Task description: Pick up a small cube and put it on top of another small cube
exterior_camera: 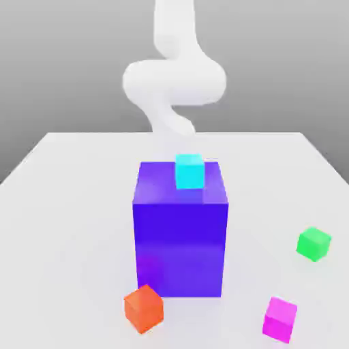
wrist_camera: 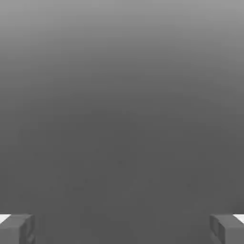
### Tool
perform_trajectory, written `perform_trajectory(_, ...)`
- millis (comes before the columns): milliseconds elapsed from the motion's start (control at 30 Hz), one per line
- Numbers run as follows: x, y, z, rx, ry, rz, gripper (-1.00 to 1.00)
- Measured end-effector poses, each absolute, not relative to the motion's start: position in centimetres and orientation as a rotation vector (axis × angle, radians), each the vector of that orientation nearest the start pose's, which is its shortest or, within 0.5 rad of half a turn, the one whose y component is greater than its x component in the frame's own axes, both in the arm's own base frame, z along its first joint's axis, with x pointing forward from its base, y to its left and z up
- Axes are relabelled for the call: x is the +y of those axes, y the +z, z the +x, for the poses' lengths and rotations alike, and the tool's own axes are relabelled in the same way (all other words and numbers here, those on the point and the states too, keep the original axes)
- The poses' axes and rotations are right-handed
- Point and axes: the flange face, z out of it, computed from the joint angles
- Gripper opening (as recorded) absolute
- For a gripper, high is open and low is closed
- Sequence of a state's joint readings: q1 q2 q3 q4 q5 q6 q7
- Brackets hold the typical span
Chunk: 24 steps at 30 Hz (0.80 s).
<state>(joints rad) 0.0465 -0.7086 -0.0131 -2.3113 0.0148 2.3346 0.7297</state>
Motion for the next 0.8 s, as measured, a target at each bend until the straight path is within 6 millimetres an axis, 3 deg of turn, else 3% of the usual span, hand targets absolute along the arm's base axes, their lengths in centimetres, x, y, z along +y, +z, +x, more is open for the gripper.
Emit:
perform_trajectory(200,5.0,57.9,44.6,0.652,-0.736,-2.726,0.0)
perform_trajectory(400,9.6,47.3,48.3,0.361,-0.531,-2.882,0.0)
perform_trajectory(567,13.7,38.0,49.0,0.094,-0.358,-2.983,0.0)
perform_trajectory(667,16.2,32.3,48.4,-0.085,-0.254,-3.03,0.0)
perform_trajectory(800,17.6,24.9,47.1,-0.289,-0.114,-3.081,0.0)
